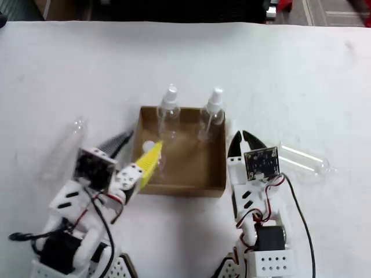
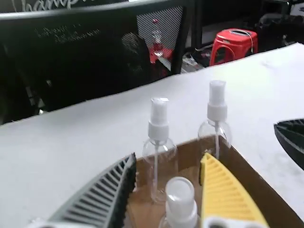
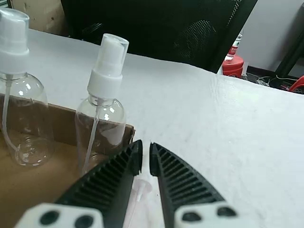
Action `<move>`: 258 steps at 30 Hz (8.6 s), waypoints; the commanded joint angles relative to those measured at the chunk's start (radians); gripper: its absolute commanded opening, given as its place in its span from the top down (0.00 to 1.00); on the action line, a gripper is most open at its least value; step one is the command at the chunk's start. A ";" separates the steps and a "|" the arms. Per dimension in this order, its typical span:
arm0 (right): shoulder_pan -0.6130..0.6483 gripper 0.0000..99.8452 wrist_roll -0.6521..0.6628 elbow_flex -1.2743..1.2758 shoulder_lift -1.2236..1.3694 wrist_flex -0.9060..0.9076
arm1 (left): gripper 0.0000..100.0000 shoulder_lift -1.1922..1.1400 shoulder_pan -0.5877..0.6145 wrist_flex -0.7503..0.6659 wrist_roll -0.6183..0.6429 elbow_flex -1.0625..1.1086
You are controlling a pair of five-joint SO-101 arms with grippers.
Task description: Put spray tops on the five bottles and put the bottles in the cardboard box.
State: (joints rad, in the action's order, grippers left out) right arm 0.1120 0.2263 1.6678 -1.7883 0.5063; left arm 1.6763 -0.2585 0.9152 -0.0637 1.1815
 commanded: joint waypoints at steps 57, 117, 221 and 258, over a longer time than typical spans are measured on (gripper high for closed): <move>-0.130 0.88 -0.081 -0.068 -0.013 0.068 | 0.98 0.019 0.588 -0.354 0.000 0.446; -0.631 0.76 -0.839 -1.751 2.072 1.017 | 0.97 0.019 0.545 -0.327 -0.009 0.451; -0.420 0.98 0.075 -2.417 2.539 1.213 | 0.97 0.019 0.521 -0.328 -0.011 0.451; -0.421 0.68 0.911 -2.256 2.456 1.213 | 0.97 0.019 0.519 -0.331 -0.011 0.451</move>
State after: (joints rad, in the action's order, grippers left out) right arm -0.3207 1.1515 -0.5754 0.7618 1.6909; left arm 1.6763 0.2693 0.5808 -0.0652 1.6556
